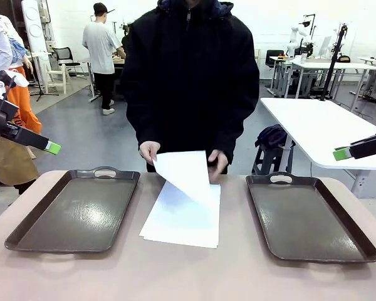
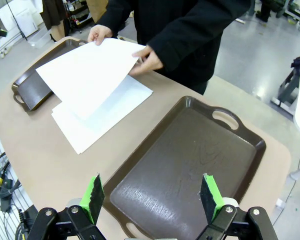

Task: Sort the A4 documents.
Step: Receive the A4 Paper.

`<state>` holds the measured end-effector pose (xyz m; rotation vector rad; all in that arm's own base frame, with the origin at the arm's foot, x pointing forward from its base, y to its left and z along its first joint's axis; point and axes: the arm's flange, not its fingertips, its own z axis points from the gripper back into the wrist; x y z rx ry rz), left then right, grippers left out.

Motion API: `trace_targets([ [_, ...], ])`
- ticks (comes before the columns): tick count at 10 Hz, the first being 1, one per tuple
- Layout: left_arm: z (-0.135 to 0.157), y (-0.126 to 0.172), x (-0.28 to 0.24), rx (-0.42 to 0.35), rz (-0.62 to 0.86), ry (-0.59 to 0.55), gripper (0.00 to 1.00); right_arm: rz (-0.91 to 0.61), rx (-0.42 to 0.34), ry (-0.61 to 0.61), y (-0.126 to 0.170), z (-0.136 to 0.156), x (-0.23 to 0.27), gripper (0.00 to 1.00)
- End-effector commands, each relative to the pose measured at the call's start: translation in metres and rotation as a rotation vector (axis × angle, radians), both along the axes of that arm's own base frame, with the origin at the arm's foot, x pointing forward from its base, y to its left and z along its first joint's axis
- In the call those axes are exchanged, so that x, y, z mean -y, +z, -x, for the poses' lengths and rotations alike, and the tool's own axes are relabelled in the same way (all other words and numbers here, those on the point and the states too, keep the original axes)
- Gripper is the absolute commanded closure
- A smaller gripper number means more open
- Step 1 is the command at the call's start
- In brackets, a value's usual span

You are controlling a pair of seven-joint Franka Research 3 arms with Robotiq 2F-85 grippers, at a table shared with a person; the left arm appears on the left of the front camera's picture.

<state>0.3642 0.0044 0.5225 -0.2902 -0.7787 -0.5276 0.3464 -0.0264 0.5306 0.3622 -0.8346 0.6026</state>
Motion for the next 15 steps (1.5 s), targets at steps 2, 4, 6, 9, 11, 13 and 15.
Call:
trace_targets([
  [2, -0.0013, -0.0006, -0.0006, 0.007, 0.008, 0.002, 0.0, -0.003, -0.001, 0.001, -0.0006, -0.0002, 0.0001, 0.0],
  [4, -0.0013, -0.0006, -0.0006, 0.007, 0.008, 0.002, 0.0, -0.003, -0.001, 0.001, -0.0006, -0.0002, 0.0001, 0.0],
  [6, -0.0013, -0.0006, -0.0006, 0.007, 0.008, 0.002, 0.0, -0.003, -0.001, 0.001, -0.0006, -0.0002, 0.0001, 0.0],
  [9, -0.0013, -0.0006, -0.0006, 0.007, 0.008, 0.002, 0.0, -0.003, -0.001, 0.001, -0.0006, -0.0002, 0.0001, 0.0],
  [11, -0.0013, -0.0006, -0.0006, 0.007, 0.008, 0.002, 0.0, -0.003, -0.001, 0.001, -0.0006, -0.0002, 0.0001, 0.0],
  [13, -0.0013, -0.0006, -0.0006, 0.007, 0.008, 0.002, 0.0, -0.003, -0.001, 0.001, -0.0006, -0.0002, 0.0001, 0.0],
  [15, -0.0013, -0.0006, -0.0006, 0.007, 0.008, 0.002, 0.0, -0.003, -0.001, 0.001, -0.0006, -0.0002, 0.0001, 0.0],
])
